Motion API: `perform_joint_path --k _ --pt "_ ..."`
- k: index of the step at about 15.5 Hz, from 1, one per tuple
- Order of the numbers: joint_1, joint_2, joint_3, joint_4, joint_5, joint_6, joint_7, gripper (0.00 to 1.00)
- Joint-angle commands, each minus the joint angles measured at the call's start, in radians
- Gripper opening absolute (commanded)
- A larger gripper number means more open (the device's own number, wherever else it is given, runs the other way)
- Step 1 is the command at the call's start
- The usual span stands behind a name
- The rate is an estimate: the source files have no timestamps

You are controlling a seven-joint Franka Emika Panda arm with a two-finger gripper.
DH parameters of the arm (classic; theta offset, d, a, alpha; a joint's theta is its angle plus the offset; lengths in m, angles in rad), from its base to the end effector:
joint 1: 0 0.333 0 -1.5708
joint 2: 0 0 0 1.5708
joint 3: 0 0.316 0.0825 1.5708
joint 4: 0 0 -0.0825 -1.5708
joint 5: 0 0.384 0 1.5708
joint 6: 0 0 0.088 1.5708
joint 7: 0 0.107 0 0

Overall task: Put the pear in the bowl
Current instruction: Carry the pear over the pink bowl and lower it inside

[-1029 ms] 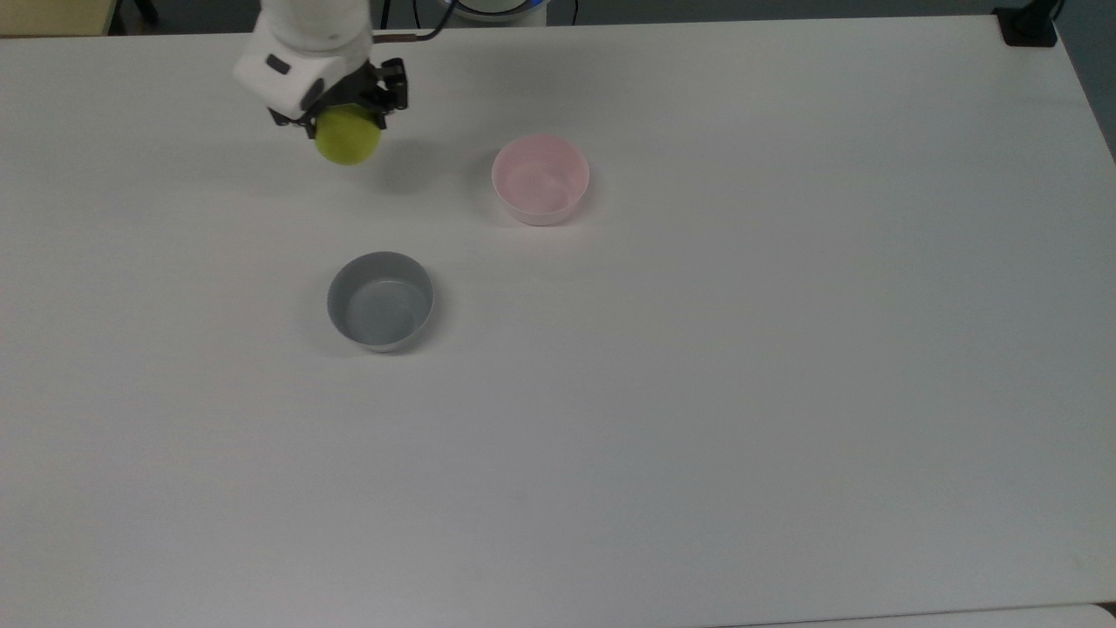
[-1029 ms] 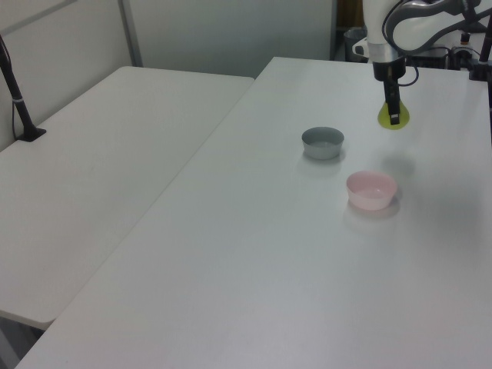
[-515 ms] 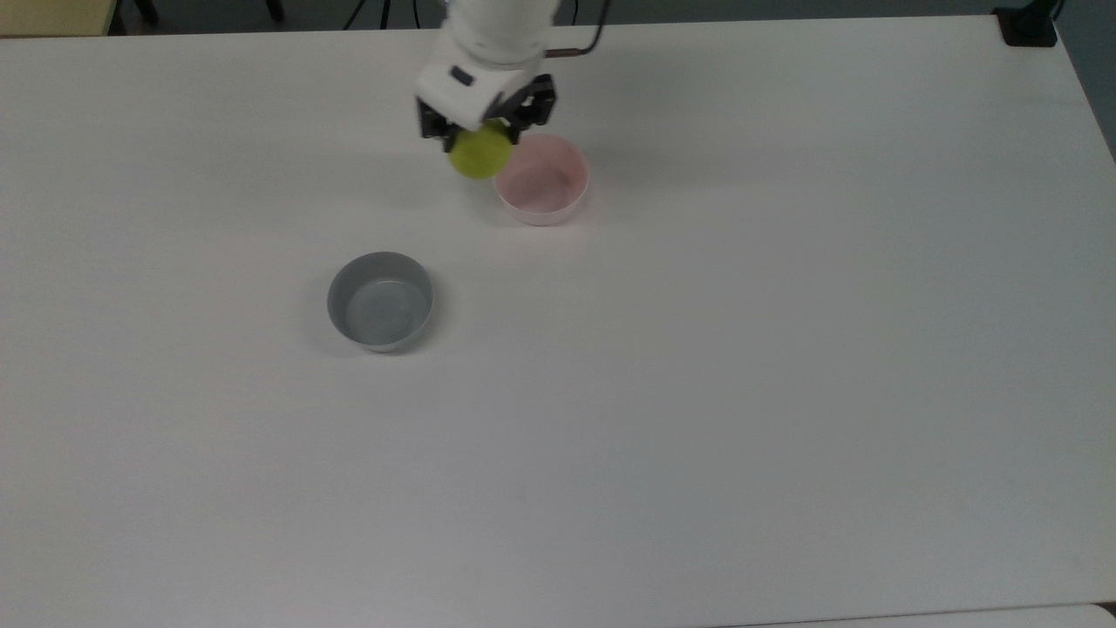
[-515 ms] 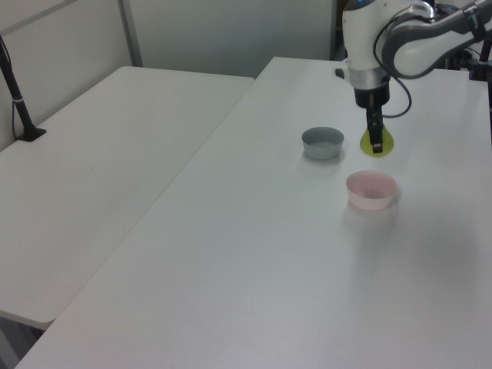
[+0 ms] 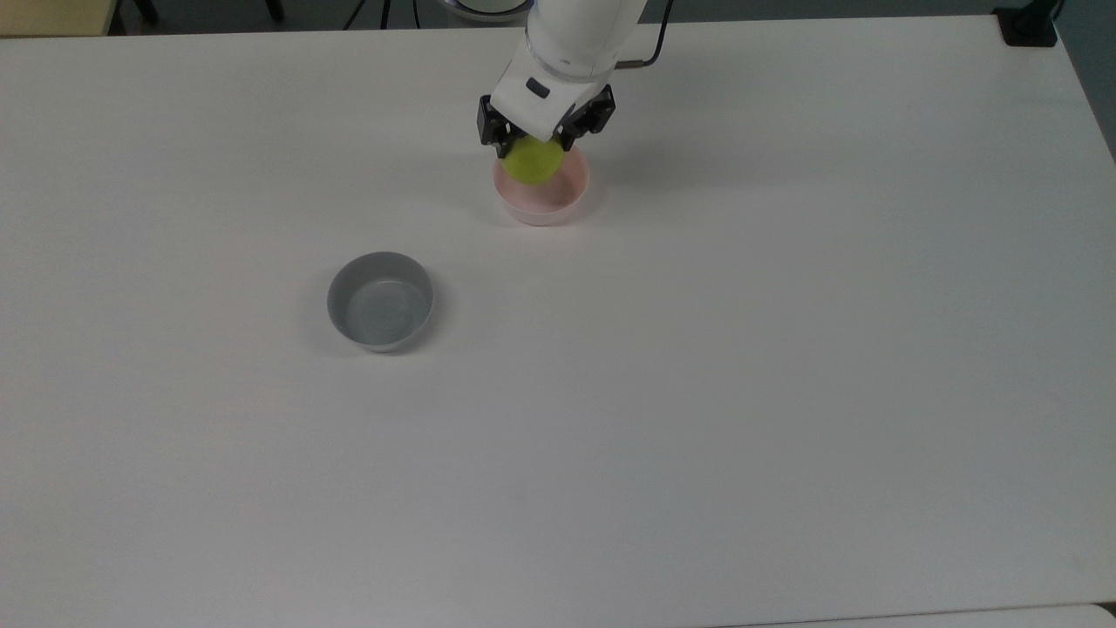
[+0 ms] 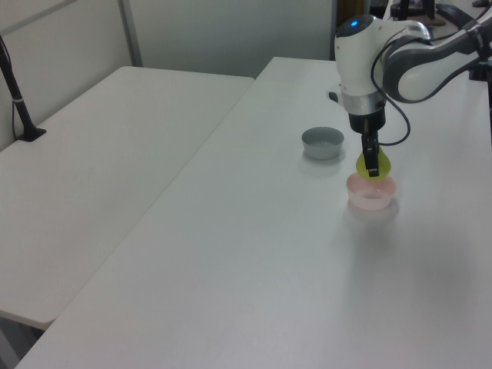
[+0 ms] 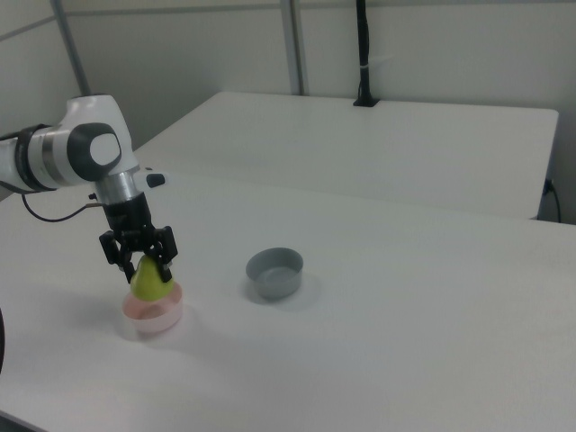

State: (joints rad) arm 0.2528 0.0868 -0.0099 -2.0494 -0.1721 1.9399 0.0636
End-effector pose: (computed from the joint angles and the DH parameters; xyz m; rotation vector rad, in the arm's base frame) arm 0.5308 0.1196 0.3833 2.9239 0.3783 -0.2517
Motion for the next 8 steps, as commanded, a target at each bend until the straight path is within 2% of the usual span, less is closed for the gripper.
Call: perform_joint_path --k 1,4,6,8 --pt "0.032 0.044 -0.013 -0.015 0.013 0.079 0.048 0.58" --pt "0.029 0.047 -0.013 -0.015 0.011 0.082 0.048 0.61" --pt "0.031 0.048 -0.013 -0.022 0.011 0.083 0.05 0.72" --pt "0.032 0.047 -0.013 -0.023 0.011 0.08 0.05 0.94"
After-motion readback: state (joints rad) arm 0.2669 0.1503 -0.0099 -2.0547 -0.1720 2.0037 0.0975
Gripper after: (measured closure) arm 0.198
